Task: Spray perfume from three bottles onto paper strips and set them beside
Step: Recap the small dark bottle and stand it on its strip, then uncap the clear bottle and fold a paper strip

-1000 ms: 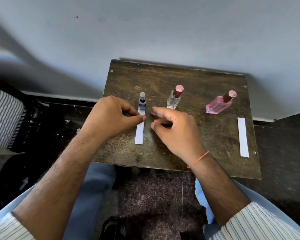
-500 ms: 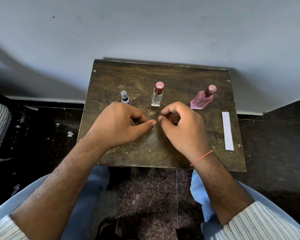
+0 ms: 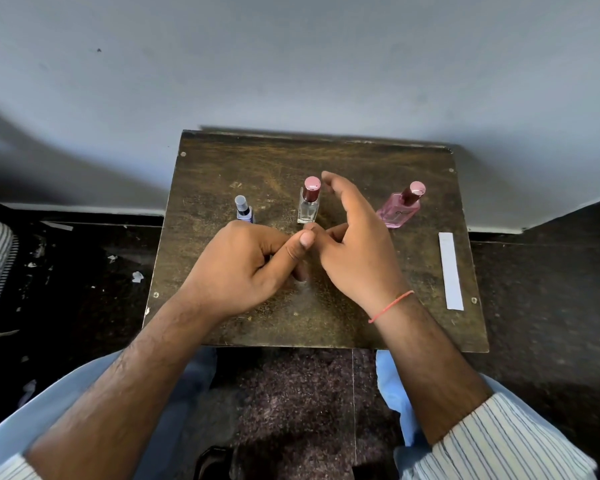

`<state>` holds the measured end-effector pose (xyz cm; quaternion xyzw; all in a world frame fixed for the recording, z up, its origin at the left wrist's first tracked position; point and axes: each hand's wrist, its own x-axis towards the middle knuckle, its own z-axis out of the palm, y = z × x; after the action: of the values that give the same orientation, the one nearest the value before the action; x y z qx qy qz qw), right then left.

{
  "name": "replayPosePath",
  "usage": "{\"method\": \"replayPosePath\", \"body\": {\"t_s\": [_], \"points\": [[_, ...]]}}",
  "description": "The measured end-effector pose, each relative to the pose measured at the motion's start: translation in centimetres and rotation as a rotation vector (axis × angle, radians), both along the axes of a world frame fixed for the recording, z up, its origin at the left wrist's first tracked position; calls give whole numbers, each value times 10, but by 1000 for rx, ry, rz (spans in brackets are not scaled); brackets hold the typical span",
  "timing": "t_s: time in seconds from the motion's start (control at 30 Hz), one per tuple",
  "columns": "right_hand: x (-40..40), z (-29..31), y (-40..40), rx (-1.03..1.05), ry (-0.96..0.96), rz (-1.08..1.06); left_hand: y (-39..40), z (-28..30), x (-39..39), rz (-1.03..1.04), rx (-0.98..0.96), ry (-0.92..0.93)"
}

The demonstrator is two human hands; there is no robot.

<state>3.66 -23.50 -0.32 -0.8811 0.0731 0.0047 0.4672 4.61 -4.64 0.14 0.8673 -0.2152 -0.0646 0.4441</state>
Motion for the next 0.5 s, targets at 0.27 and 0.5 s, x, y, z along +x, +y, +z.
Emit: {"method": "replayPosePath", "body": {"t_s": [0.27,0.5], "points": [[8,-3,9,-37,-47,-22,24,-4,-2,36,-53,4],[11,-8,10,-14,-64,-59,33,-3,-3,92,-119,-18]]}}
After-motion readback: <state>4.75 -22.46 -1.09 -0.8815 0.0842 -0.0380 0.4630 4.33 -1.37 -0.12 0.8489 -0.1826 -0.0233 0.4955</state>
